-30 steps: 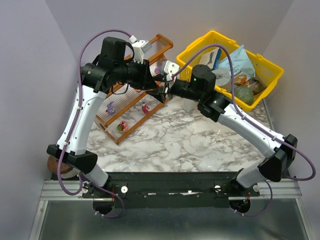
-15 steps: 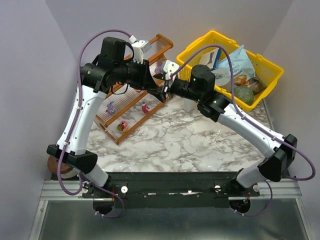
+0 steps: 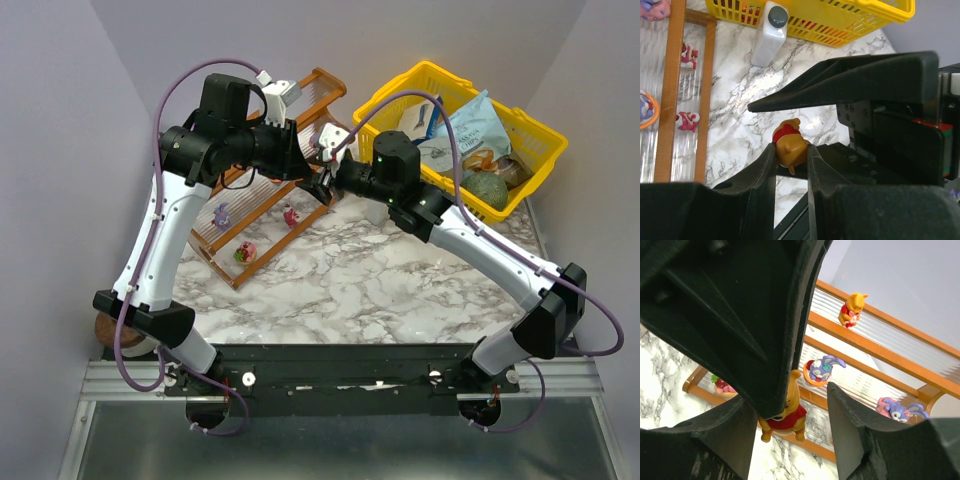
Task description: Place and organize the plastic toys onto the shelf
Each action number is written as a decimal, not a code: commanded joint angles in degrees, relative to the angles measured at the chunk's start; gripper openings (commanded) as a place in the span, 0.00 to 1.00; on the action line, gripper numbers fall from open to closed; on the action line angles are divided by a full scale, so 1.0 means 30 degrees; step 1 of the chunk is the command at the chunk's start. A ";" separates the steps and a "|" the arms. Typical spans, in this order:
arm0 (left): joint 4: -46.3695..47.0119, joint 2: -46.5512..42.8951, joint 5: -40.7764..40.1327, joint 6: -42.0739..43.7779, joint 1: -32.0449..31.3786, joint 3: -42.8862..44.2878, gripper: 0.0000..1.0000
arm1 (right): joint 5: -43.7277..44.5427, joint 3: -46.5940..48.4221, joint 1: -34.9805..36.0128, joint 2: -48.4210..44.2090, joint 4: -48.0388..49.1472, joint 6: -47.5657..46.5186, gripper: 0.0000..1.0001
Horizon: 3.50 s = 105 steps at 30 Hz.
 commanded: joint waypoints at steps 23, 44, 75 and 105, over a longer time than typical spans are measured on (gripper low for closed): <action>-0.0338 -0.0305 -0.0931 0.0093 -0.0118 0.0348 0.00 | 0.1103 -0.0153 0.0076 -0.0640 0.0469 0.0632 0.62; -0.0308 -0.0188 -0.0814 -0.0200 -0.0118 0.0348 0.03 | 0.0869 -0.0271 0.0076 -0.0640 0.0967 0.1189 0.14; 0.8718 -0.7452 -1.1685 -0.4742 -0.0089 -0.5333 0.93 | 0.4296 0.8600 -0.1535 0.5450 0.0762 0.6140 0.01; 1.0765 -1.0002 -1.2358 -0.2603 -0.0118 -1.0315 0.99 | 0.0224 1.6487 -0.5197 1.5004 0.3689 0.9391 0.01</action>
